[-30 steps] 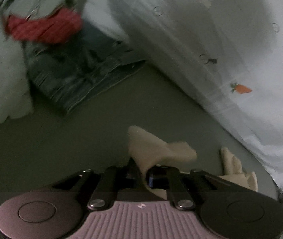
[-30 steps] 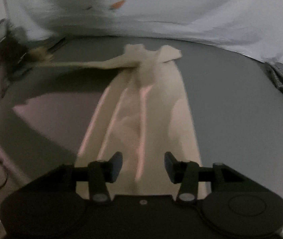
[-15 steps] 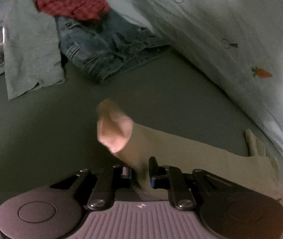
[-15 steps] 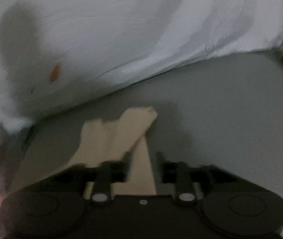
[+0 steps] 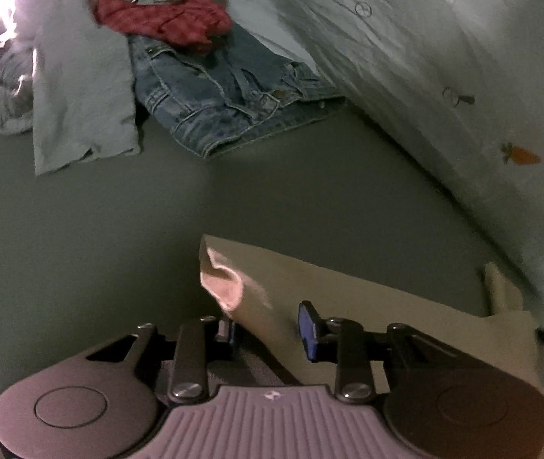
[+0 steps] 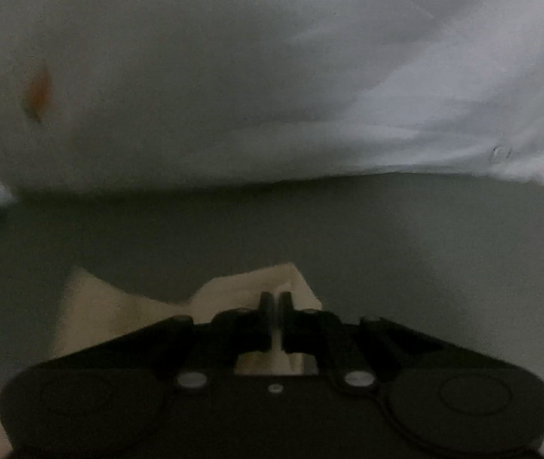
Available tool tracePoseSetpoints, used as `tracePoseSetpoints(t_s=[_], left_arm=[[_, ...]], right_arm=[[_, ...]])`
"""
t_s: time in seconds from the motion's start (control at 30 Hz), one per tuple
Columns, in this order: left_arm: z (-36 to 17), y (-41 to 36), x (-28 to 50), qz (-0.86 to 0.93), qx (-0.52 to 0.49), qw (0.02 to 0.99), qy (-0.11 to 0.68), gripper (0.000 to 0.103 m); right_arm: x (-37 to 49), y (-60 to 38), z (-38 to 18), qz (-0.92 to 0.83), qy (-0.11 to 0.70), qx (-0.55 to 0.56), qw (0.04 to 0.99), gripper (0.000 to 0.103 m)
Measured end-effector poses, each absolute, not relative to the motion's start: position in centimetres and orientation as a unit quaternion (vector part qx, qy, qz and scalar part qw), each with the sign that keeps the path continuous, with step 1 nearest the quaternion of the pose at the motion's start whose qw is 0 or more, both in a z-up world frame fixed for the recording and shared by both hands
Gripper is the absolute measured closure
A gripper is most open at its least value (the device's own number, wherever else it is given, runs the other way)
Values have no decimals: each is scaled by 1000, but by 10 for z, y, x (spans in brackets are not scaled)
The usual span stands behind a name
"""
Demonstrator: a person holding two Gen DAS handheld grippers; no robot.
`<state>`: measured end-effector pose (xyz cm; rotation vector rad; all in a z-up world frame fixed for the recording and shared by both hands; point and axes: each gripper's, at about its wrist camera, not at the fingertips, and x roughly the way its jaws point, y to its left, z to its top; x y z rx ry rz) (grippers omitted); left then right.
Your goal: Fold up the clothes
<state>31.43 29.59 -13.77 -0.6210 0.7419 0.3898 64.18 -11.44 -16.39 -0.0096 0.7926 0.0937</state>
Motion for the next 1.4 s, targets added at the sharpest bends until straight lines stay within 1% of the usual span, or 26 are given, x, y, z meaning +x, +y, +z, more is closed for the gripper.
tracePoseSetpoints(t_s=[0.03,0.07,0.1,0.13,0.17,0.2,0.27,0.33,0.53,0.57,0.6,0.63,0.67,0.7,0.73,0.77,0.83,0.93,1.07,1.13,1.2,1.27,1.4], left_arm=[[-138,298,311,182,-304,867,351,65],[-137,301,306,179,-307,865,355,63],[-135,304,302,176,-309,863,359,58],[-133,307,297,173,-313,861,362,53],[-131,312,290,167,-321,861,358,52],[-128,317,284,161,-329,861,353,52],[-122,327,270,149,-346,860,344,49],[-120,343,256,136,-375,857,325,41],[-119,392,229,135,-426,849,281,41],[-117,397,226,137,-424,850,280,41],[-115,401,224,140,-421,851,281,40],[-112,403,222,141,-418,851,284,40],[-109,405,220,142,-416,851,287,40],[-106,405,219,137,-417,851,288,40],[-103,405,219,132,-417,852,289,40],[-101,404,220,126,-413,854,289,39],[-97,400,227,109,-391,867,291,39],[-92,383,246,84,-346,887,293,39],[-79,345,288,16,-301,897,322,39],[-69,317,308,-30,-284,902,325,39],[-63,288,327,-72,-269,902,329,37],[-62,258,343,-111,-257,900,334,35],[-76,198,364,-168,-208,893,362,35]], right_arm=[[640,-111,-162,37,388,-14,921,97],[632,-106,-155,24,380,-26,924,87],[621,-98,-145,13,364,-45,930,77],[604,-85,-131,10,341,-71,937,69],[584,-70,-119,13,318,-95,943,56],[564,-52,-108,26,298,-118,947,53],[518,-5,-95,84,276,-157,945,53],[475,49,-95,166,270,-180,931,53],[382,201,-133,402,276,-187,853,52],[374,220,-137,425,280,-184,841,49],[370,237,-143,435,286,-188,833,49],[367,250,-149,428,292,-202,831,49],[365,262,-155,417,298,-219,830,56],[365,269,-159,403,304,-232,831,75],[369,268,-161,385,311,-227,839,88],[374,265,-161,366,318,-218,847,97],[387,248,-148,329,312,-164,876,97],[393,199,-104,249,257,-89,930,97],[368,80,-39,60,205,49,976,97],[342,20,-25,-41,209,99,972,97],[309,-24,-32,-118,233,141,955,97],[274,-55,-50,-163,269,168,934,97],[209,-70,-109,-191,361,233,883,97]])
